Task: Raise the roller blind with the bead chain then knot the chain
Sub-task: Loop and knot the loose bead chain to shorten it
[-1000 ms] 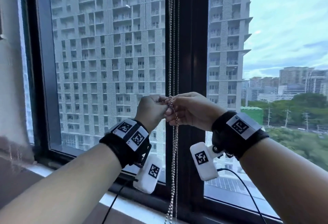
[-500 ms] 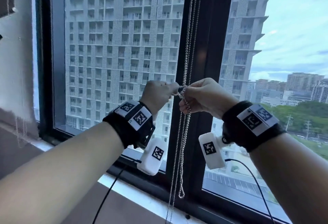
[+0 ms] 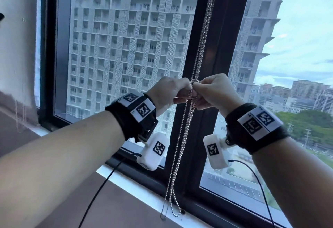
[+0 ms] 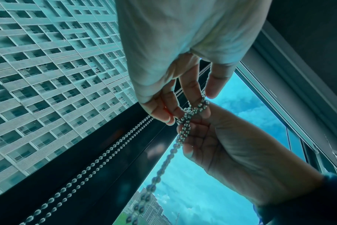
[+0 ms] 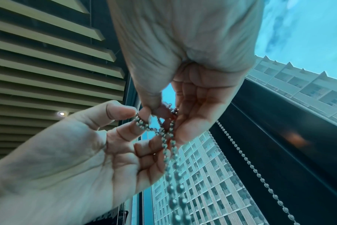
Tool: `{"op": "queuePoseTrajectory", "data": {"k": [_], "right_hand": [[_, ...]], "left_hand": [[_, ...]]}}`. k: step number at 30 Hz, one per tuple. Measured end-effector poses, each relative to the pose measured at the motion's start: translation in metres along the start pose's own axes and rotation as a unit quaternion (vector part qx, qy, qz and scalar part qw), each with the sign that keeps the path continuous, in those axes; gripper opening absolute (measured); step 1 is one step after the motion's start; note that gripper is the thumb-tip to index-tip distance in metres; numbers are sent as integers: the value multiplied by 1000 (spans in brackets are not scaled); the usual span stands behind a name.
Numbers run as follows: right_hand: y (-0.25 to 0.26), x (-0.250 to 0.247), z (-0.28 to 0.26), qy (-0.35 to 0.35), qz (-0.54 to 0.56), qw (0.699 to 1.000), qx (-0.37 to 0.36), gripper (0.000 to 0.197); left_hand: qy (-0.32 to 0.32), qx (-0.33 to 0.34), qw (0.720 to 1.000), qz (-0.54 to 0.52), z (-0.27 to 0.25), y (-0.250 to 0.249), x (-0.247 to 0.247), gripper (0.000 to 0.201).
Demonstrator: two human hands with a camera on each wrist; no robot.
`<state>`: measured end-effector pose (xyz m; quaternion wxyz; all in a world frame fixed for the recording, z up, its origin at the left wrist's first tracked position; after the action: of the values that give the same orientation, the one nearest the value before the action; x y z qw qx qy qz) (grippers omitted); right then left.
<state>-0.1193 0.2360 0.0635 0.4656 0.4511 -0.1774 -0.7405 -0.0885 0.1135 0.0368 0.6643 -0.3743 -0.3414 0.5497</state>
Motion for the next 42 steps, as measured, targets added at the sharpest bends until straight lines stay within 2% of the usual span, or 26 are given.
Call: {"op": "queuePoseTrajectory", "data": {"k": [4, 10, 15, 19, 22, 24, 27, 29, 33, 35, 36, 37, 39, 42], "right_hand": [[2, -1, -2, 16, 22, 1000, -6, 27], [0, -5, -5, 19, 11, 1000, -10, 30], [-6, -6, -1, 20, -5, 1000, -2, 26], [-10, -2, -2, 30, 4, 1000, -3, 19], [-10, -1, -4, 39, 14, 999, -17, 27], [-10, 0, -6, 45, 19, 999, -22, 34], [-11, 4, -6, 48, 12, 998, -24, 33], [-14, 5, -6, 48, 17, 999, -17, 31], [-26, 1, -5, 47, 63, 997, 11, 25], [-28, -2, -5, 43, 77, 996, 17, 22], [-29, -5, -4, 34, 79, 996, 16, 20], [-30, -8, -4, 24, 83, 996, 16, 19], [-30, -12, -4, 11, 100, 995, 15, 18], [-29, -16, -4, 2, 139, 990, 21, 15]], "left_hand": [[-9, 2, 1000, -16, 3, -1, 0, 16], [-13, 23, 1000, 6, 1, 1, 2, 25], [-20, 14, 1000, 12, 1, 2, 1, 21], [-47, 9, 999, 8, 6, 7, -9, 39], [-55, 23, 998, 16, 7, 6, -15, 41], [-61, 34, 998, 4, 5, 2, -19, 32], [-91, 59, 994, -18, 4, -15, -26, 18], [-101, 61, 989, -83, 7, -28, -31, 12], [-44, 13, 983, -178, 15, -41, -33, 23], [-27, 12, 993, -113, 17, -39, -39, 29], [-25, 27, 999, -18, 16, -38, -42, 27], [-23, 49, 993, 108, 14, -36, -44, 23], [-16, 77, 945, 317, 13, -24, -44, 13], [-19, 30, 897, 440, 15, 11, -58, 15]]}}
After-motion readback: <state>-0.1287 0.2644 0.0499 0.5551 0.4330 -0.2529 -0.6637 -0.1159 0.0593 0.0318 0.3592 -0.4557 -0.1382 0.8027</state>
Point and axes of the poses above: each hand's wrist, its own z-axis towards the middle knuckle, its own x-axis out of the palm, y = z × x, the point moved 9 cm from there along z, towards the middle knuckle, and after that the axes turned 7 degrees about -z, right-handed, at the moved point
